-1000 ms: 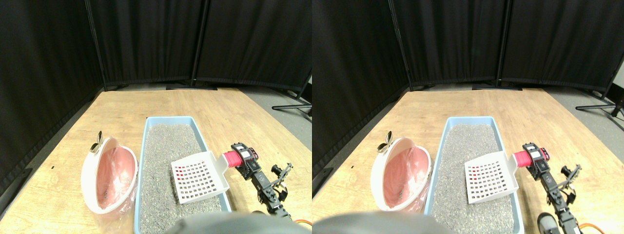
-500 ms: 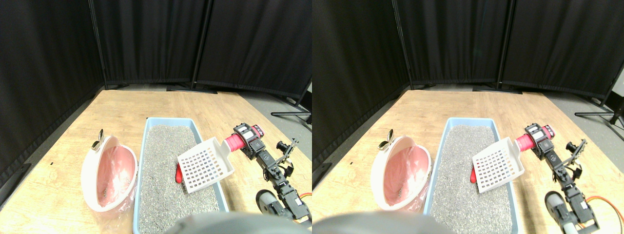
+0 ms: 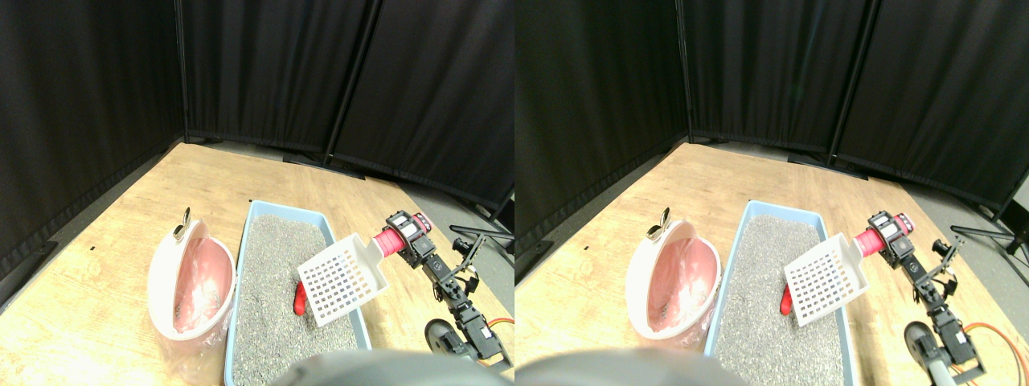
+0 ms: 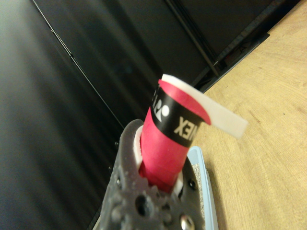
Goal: Scoop (unimanual)
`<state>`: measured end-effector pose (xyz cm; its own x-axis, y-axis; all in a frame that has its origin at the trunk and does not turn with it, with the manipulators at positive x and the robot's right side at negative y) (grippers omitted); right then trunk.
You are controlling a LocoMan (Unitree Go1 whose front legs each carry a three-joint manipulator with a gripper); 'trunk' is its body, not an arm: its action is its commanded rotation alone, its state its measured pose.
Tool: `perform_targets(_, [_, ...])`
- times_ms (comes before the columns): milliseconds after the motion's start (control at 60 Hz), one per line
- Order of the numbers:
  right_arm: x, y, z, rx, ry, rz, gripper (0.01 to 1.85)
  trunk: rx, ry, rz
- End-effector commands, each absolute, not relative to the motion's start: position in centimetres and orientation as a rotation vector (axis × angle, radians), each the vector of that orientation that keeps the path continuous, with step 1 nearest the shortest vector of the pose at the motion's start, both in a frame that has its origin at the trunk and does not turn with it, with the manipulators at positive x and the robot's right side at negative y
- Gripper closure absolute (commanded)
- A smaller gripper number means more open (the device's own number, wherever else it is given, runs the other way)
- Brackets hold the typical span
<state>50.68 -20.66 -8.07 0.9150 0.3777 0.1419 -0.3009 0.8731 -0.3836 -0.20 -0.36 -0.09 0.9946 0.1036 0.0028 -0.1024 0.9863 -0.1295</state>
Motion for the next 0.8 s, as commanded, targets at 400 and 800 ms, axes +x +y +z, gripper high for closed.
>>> perform_targets(400, [52.1,-19.3,-6.0,-0.516,-0.189,0.345,1.80,-0.160,0.008,0.109])
perform_targets(800, [52.5,-18.8,-6.4,-0.676,-0.154,0.318,1.80,-0.152,0.019,0.097])
